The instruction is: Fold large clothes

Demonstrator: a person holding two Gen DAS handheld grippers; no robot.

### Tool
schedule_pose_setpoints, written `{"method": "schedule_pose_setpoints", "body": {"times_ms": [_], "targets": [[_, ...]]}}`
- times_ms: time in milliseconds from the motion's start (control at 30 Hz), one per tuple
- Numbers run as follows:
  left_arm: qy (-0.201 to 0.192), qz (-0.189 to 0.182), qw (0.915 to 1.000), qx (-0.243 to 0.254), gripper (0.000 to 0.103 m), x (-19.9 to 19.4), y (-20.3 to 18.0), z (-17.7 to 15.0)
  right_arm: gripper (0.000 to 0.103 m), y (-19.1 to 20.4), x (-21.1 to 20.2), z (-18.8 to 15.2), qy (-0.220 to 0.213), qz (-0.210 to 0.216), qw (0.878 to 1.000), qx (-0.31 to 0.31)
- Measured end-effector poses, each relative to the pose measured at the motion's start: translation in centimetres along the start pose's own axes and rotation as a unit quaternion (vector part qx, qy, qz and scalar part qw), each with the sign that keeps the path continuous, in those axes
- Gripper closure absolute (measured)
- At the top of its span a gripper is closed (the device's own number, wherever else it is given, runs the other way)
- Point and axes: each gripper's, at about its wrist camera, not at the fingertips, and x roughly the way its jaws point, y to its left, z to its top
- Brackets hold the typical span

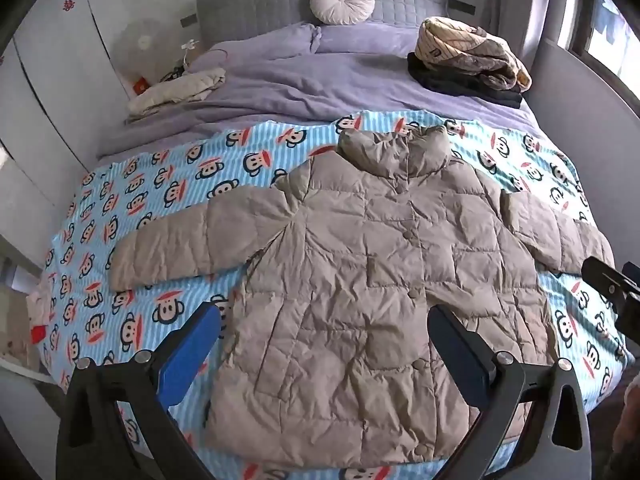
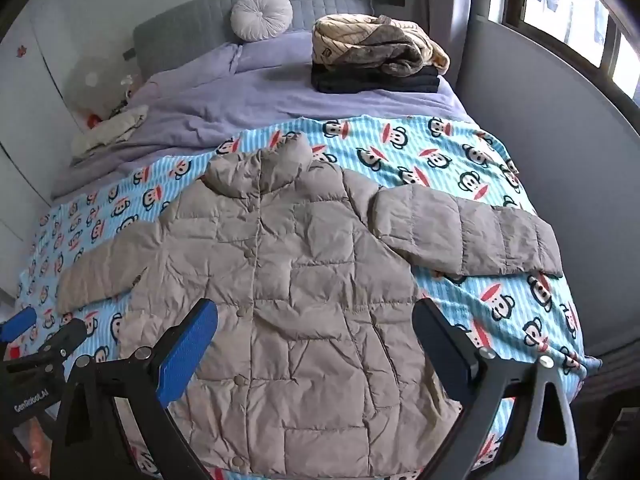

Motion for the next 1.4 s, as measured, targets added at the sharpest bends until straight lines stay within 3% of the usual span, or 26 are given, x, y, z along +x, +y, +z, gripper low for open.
{"method": "schedule_pose_setpoints", "body": {"times_ms": [1400], "targets": [[-0.003,-0.011,0.9999,-0.01,0.0,0.2,0.4,0.0,0.004,1.2,-0.3,0.4,0.007,-0.009,1.0,0.0]]}}
